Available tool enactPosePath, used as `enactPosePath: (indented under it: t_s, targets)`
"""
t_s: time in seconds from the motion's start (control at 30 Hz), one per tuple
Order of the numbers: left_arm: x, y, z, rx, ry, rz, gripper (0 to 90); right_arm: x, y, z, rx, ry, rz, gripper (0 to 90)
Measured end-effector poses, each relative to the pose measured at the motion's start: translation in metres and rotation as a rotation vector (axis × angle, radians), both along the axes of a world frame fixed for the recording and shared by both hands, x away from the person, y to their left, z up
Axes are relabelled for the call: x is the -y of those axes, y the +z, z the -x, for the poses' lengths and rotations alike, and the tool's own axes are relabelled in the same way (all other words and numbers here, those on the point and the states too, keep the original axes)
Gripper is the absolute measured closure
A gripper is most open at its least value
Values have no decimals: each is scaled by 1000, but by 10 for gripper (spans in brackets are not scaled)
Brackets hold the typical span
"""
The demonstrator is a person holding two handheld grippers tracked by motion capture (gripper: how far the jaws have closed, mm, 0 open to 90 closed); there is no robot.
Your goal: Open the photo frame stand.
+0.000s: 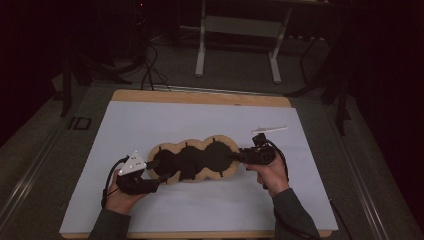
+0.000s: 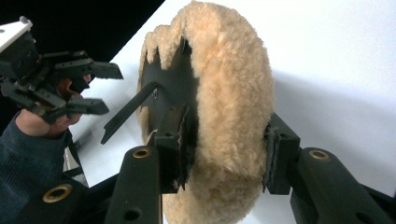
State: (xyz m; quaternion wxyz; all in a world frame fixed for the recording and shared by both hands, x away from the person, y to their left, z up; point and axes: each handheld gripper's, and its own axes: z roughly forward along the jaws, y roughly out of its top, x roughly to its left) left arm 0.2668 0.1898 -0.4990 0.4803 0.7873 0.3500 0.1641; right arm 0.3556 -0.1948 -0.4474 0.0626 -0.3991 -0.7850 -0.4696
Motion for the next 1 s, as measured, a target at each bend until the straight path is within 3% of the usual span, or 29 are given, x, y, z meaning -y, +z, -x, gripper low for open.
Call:
enactPosePath:
  t_s: [0.43,1.0]
  targets:
    - [-23,0,-9,-37,62,59,379,-1,2,3,38,24,30,580]
    - [-39,-3,-17,-61,105,84,389,-1,1,6,97,76,84,573]
